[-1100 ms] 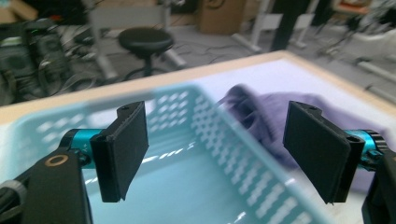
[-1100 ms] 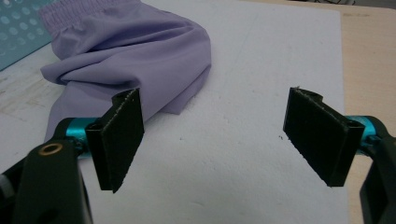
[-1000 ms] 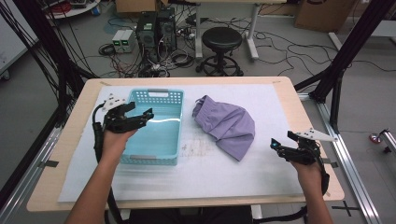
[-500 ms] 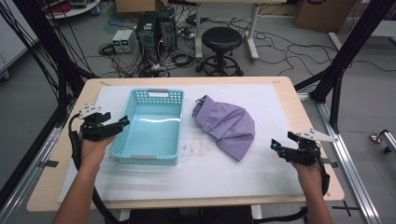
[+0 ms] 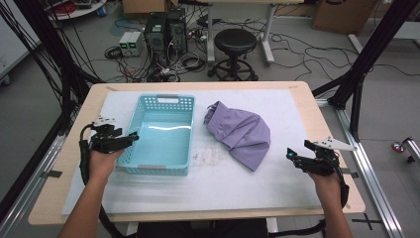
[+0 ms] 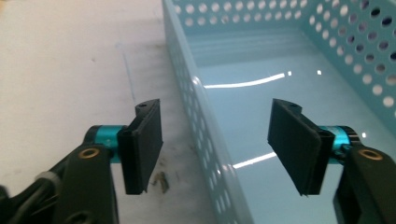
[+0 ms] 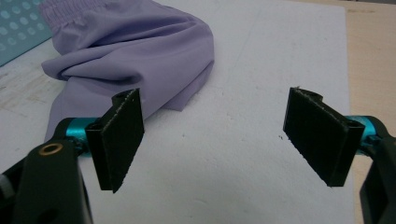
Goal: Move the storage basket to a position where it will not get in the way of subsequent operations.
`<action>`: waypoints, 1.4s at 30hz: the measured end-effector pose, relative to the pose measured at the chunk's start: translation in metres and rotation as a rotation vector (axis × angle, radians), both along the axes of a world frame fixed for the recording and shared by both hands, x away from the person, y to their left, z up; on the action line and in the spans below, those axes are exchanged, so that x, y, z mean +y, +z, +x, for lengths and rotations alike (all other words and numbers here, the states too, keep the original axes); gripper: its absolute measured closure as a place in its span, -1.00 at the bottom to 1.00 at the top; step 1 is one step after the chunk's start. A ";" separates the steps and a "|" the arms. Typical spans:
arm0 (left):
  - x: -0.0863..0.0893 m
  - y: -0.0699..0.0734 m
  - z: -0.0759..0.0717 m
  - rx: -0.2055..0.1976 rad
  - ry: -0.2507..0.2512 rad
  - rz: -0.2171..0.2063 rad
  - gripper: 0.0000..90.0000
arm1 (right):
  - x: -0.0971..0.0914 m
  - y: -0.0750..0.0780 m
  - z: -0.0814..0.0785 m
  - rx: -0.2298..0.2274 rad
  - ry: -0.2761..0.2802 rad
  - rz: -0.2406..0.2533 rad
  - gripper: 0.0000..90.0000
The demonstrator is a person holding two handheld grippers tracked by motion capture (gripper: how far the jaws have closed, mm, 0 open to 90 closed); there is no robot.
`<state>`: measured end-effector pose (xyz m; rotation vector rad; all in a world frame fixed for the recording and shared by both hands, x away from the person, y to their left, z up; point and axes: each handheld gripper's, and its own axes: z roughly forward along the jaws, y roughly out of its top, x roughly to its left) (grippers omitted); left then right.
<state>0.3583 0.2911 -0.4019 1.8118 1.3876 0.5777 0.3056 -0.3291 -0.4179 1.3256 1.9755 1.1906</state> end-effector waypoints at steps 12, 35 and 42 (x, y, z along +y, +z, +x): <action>-0.001 -0.009 0.001 0.021 0.019 0.028 0.74 | -0.003 0.000 -0.001 0.001 0.000 0.002 -0.54; 0.061 -0.005 -0.013 -0.023 0.118 -0.024 0.78 | 0.000 -0.001 -0.003 0.013 0.001 0.000 -0.54; 0.077 -0.007 -0.014 -0.021 0.157 -0.034 0.78 | 0.001 -0.001 -0.004 0.012 0.001 -0.004 -0.54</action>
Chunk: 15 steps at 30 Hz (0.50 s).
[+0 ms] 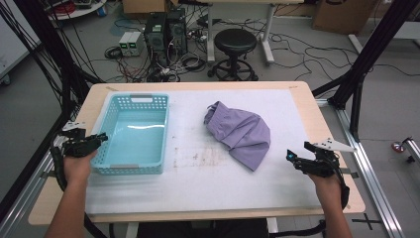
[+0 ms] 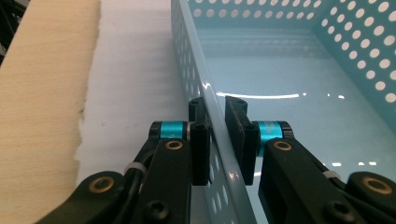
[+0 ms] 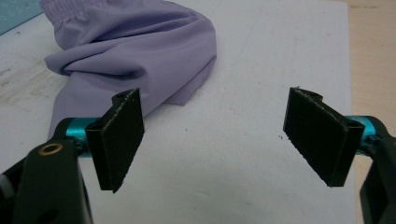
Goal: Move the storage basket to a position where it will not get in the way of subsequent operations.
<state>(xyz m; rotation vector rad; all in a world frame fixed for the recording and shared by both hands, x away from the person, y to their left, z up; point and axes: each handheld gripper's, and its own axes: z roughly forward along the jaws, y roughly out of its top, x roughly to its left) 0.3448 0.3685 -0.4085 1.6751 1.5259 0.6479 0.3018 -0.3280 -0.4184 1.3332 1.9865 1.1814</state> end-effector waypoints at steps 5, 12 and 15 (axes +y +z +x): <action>0.012 -0.001 0.002 0.004 0.014 0.011 0.78 | 0.002 0.000 0.000 0.002 0.008 -0.005 -0.54; 0.030 -0.004 0.003 0.009 0.048 0.021 0.77 | 0.003 0.001 0.000 0.001 0.006 -0.012 -0.54; 0.030 -0.005 0.001 -0.003 0.061 0.029 0.41 | 0.002 0.001 0.000 0.001 0.005 -0.012 -0.54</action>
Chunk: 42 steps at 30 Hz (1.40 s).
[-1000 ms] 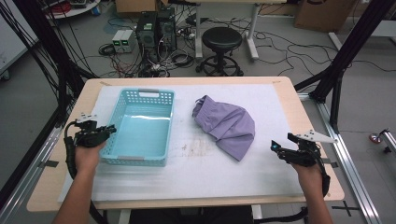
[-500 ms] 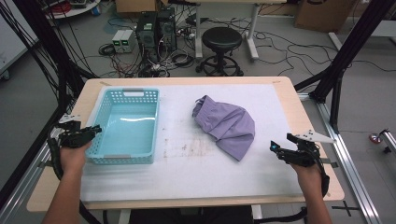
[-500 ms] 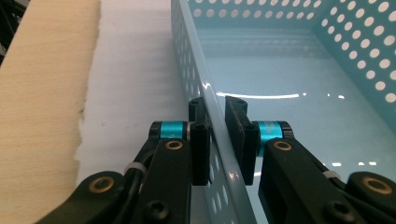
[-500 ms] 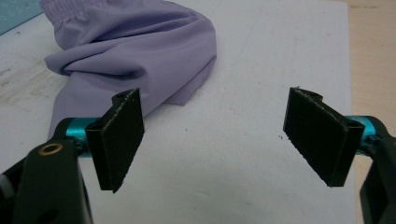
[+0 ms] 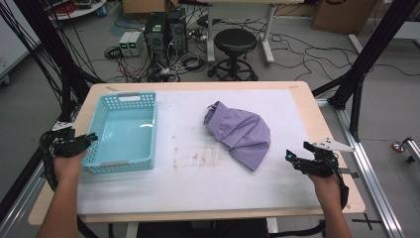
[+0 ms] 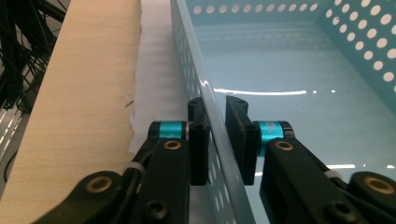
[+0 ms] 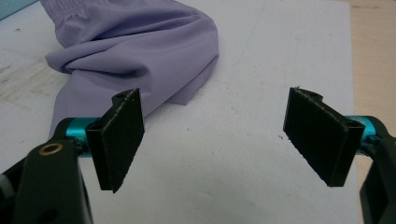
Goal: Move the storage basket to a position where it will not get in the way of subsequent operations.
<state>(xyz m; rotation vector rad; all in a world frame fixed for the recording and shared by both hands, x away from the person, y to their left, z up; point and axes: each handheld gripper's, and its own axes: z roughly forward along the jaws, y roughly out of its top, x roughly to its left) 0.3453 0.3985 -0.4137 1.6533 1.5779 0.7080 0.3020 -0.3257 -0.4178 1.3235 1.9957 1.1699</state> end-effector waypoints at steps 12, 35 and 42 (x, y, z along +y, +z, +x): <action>0.002 0.003 -0.015 0.023 -0.063 0.030 0.73 | 0.004 0.000 0.001 0.002 0.007 -0.007 -0.54; 0.041 0.002 -0.015 -0.001 0.100 -0.015 0.84 | 0.009 -0.002 0.003 0.012 0.016 -0.014 -0.54; 0.040 0.006 -0.003 0.001 0.084 0.011 0.84 | 0.010 -0.002 0.004 0.012 0.020 -0.017 -0.54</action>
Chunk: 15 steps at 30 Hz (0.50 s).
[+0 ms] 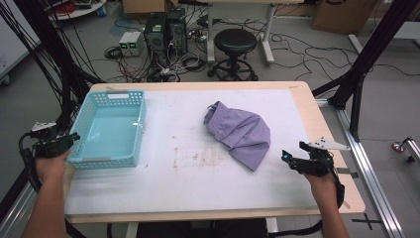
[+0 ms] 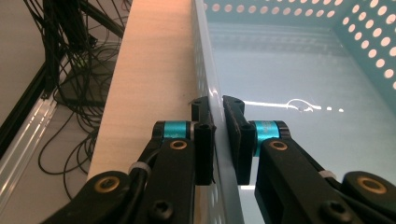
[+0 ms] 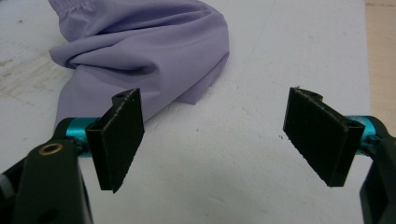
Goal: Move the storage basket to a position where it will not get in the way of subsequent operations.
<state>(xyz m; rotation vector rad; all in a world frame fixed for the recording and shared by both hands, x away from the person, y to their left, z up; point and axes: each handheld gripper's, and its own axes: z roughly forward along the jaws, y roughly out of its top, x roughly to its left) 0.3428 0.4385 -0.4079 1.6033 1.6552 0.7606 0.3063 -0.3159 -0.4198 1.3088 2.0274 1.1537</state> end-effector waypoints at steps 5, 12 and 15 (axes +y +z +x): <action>0.001 -0.003 0.005 -0.002 -0.017 -0.005 0.84 | 0.000 -0.001 0.001 0.007 0.001 -0.004 -0.54; 0.004 -0.005 0.009 -0.014 -0.038 -0.005 0.84 | 0.003 -0.001 0.000 0.009 0.006 -0.009 -0.54; 0.005 -0.006 0.010 -0.017 -0.033 -0.021 0.84 | 0.003 -0.001 0.000 0.008 0.006 -0.012 -0.54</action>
